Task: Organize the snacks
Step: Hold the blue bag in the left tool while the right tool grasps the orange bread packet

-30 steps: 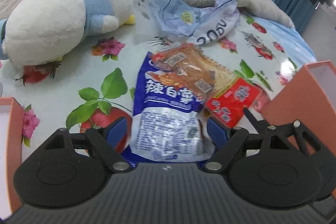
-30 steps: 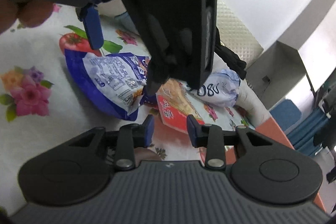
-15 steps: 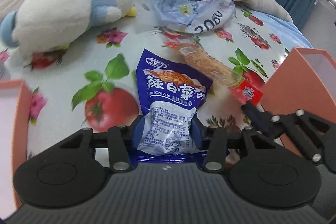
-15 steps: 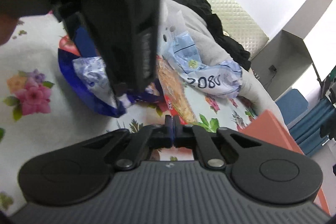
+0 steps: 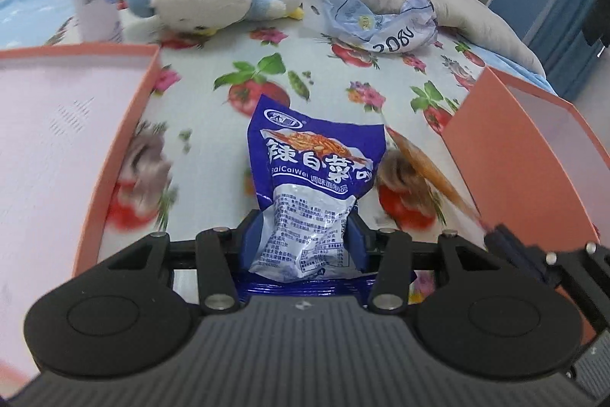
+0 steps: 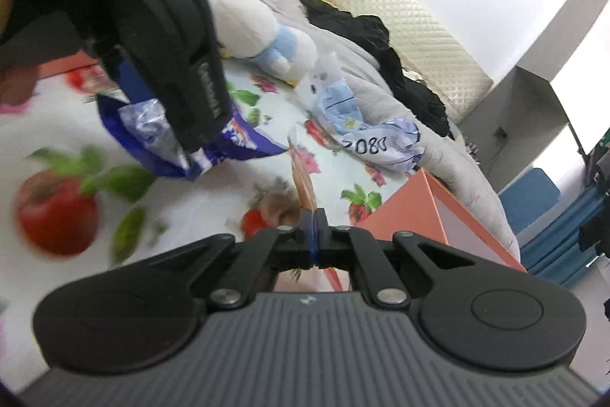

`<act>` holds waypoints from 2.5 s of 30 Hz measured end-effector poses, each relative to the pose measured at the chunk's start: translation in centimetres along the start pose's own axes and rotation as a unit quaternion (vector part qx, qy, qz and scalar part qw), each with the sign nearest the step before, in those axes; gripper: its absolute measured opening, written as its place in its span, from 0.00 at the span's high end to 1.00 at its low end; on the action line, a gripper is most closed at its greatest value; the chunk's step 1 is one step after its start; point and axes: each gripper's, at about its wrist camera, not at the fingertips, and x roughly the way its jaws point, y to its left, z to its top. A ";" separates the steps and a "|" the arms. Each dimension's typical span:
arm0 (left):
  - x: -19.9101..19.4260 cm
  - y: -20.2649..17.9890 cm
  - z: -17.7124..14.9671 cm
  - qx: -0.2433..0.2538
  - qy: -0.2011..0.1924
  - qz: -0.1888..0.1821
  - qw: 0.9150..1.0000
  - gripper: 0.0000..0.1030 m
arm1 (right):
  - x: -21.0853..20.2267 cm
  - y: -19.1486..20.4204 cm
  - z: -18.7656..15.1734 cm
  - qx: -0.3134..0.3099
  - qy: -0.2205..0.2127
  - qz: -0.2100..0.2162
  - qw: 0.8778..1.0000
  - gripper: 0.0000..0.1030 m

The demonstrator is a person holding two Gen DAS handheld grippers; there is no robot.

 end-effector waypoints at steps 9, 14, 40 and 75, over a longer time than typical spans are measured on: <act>-6.6 0.0 -5.6 -0.046 -0.011 0.024 0.999 0.49 | -7.6 -1.6 -3.0 0.077 0.035 0.087 0.993 0.97; -8.9 -1.7 -8.1 -0.028 -0.012 0.018 0.999 0.49 | -9.9 -2.2 -4.7 0.148 0.058 0.174 0.972 0.97; -7.4 0.6 -13.1 -0.030 0.016 0.026 0.999 0.49 | -10.5 -4.5 -7.4 0.339 0.081 0.208 0.914 0.29; -7.3 0.3 -13.1 -0.023 0.022 0.024 0.999 0.49 | -3.3 -1.0 -8.2 0.261 0.118 0.165 0.944 0.53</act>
